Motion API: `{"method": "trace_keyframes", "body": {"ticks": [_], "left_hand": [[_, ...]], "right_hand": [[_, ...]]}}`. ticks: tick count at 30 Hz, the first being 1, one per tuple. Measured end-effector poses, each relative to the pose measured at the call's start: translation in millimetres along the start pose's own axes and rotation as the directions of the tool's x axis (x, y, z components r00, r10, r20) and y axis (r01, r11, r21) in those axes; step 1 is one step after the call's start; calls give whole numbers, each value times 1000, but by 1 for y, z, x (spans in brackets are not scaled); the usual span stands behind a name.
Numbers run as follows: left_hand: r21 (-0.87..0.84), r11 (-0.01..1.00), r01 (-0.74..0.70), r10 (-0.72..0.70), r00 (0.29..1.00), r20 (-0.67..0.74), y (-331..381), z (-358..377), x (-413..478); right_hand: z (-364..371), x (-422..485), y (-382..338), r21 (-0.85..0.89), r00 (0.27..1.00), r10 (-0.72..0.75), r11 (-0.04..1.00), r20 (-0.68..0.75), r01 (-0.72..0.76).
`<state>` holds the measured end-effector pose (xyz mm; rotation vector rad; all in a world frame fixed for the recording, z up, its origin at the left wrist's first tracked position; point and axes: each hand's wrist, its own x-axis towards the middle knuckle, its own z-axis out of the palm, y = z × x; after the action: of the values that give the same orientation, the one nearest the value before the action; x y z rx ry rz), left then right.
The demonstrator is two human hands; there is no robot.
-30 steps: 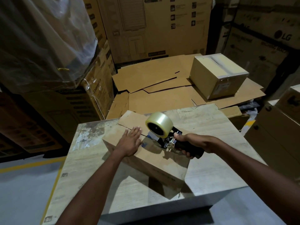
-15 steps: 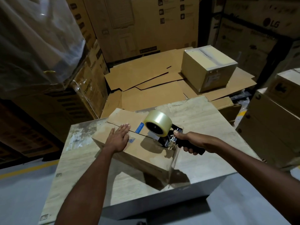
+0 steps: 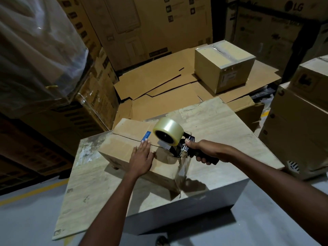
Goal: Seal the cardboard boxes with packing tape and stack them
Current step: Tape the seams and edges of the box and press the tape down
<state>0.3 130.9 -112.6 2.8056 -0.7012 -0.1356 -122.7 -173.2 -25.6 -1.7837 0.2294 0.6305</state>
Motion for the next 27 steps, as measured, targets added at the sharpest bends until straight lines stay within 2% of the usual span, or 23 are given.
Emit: {"method": "trace_keyframes", "body": {"ticks": [4, 16, 22, 27], "left_hand": [[-32, 999, 1, -3, 998, -66, -10, 0, 6], [1, 1000, -11, 11, 999, -44, -71, -15, 67], [17, 1000, -9, 9, 1000, -17, -68, -18, 66], [87, 996, 27, -30, 999, 37, -59, -23, 63]], "right_hand": [[-2, 4, -1, -11, 1000, 7, 1000, -10, -7], [14, 43, -51, -19, 999, -25, 1000, -36, 24], [-8, 20, -15, 26, 999, -18, 1000, -28, 18], [-12, 5, 22, 3, 996, -31, 999, -82, 32]]}}
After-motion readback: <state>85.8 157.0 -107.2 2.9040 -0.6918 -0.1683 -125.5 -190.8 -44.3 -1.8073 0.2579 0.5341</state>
